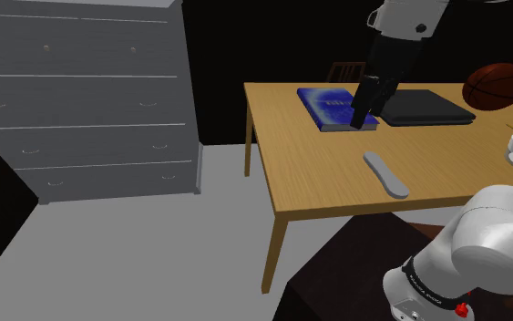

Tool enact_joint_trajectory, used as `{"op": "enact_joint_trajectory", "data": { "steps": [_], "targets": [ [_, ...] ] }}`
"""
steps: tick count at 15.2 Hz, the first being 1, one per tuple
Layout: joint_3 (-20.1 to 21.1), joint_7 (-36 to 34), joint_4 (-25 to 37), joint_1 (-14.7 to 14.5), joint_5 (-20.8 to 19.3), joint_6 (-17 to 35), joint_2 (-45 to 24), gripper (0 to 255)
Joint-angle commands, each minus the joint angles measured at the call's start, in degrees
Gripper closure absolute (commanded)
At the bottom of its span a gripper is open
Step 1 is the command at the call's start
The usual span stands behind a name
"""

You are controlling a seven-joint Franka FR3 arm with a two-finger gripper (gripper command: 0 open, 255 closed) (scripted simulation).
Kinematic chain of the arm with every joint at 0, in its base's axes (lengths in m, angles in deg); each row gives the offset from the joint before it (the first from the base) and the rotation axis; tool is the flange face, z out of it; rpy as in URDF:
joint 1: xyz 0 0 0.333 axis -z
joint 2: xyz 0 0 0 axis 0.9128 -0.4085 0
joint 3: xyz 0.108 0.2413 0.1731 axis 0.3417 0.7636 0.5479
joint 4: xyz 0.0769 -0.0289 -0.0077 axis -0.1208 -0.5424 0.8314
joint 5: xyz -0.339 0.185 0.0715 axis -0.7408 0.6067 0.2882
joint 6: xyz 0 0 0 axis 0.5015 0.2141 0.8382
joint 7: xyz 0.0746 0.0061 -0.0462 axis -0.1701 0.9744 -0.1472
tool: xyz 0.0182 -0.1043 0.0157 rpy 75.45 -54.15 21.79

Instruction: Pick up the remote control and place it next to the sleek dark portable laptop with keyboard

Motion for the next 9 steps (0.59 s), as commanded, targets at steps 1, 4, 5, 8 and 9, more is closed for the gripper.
{"op": "enact_joint_trajectory", "data": {
  "steps": [1, 4, 5, 8, 9],
  "targets": [
    [0.0, 0.0, 0.0, 0.0, 0.0, 0.0, 0.0, 0],
    [-2.0, 0.4, -4.8, 2.0, -1.7, 3.5, 1.3, 0],
    [-2.6, 0.5, -6.4, 2.7, -2.2, 4.7, 1.7, 0],
    [-4.7, 0.9, -10.7, 4.9, -4.0, 8.4, 2.5, 0],
    [-5.4, 1.0, -12.1, 5.7, -4.6, 9.7, 2.7, 0]
  ]
}}
